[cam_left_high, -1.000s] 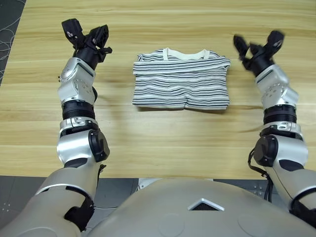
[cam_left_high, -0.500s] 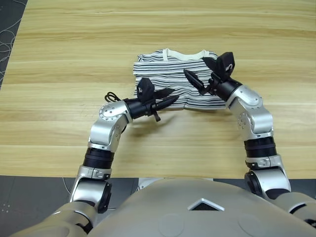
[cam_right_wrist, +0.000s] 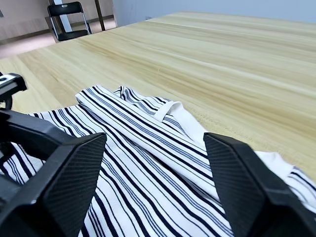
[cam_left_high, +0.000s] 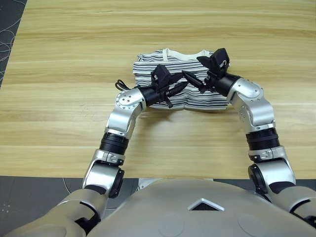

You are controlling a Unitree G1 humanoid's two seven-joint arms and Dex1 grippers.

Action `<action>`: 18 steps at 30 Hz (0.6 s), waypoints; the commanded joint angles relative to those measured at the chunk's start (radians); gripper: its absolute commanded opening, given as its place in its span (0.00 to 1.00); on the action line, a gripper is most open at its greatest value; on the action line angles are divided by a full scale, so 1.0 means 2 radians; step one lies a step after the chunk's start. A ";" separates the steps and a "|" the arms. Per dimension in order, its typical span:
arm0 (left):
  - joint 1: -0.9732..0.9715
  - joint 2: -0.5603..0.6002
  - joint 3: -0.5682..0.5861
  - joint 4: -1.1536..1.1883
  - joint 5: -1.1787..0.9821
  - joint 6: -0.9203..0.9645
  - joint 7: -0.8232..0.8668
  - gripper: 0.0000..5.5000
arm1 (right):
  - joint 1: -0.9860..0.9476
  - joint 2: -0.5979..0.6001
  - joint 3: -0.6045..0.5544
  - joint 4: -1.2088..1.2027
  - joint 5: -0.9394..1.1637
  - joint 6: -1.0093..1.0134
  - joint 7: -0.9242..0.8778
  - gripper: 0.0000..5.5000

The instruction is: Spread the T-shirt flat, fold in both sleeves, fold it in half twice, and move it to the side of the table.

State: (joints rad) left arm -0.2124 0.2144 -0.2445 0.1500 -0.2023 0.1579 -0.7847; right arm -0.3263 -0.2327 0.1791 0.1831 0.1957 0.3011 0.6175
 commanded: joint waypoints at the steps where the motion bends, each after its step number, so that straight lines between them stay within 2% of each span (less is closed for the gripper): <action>1: -0.004 0.002 -0.010 -0.017 0.000 0.011 -0.007 0.25 | -0.009 -0.001 0.000 0.011 -0.007 0.011 0.000 0.54; 8: -0.019 -0.003 -0.018 0.079 0.030 -0.029 -0.003 0.25 | -0.054 -0.003 0.005 0.037 -0.009 0.036 0.017 0.29; 13: -0.054 -0.014 -0.013 0.183 0.058 -0.092 0.016 0.25 | -0.084 0.003 0.016 0.055 -0.017 0.043 0.028 0.29; 18: -0.052 -0.021 -0.021 0.196 0.065 -0.112 0.003 0.25 | -0.108 -0.004 0.044 0.092 -0.041 0.041 0.055 0.29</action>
State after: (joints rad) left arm -0.3139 0.1720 -0.2746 0.5462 -0.0927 -0.0561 -0.7618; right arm -0.5062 -0.2322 0.2475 0.3423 0.1354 0.3745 0.7044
